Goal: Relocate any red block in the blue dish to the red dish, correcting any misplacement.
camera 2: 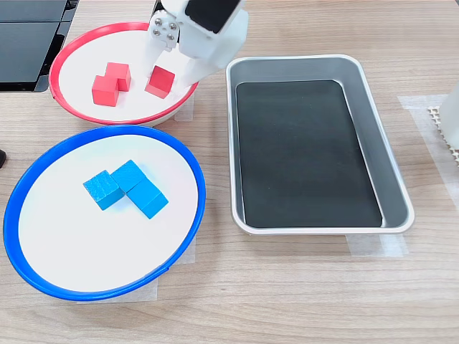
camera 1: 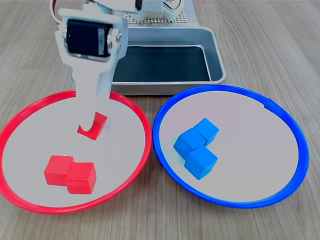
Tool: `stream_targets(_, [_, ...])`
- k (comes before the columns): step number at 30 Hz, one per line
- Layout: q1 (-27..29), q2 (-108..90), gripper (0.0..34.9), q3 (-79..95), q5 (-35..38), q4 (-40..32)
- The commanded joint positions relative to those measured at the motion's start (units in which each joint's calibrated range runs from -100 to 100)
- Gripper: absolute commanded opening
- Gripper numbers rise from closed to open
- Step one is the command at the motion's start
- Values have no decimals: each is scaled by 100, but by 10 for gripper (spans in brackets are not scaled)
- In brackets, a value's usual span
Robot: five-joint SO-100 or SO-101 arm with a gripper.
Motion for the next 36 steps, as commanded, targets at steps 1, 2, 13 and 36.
stream_targets(1, [-87,158,3,-401,-54,-50])
stream_targets(2, [-87,201,3,-446,-59,-50])
stream_targets(13, [-144,721,8,-1102,-98,32])
stream_targets(36, [35,414,173,-1693,39,899])
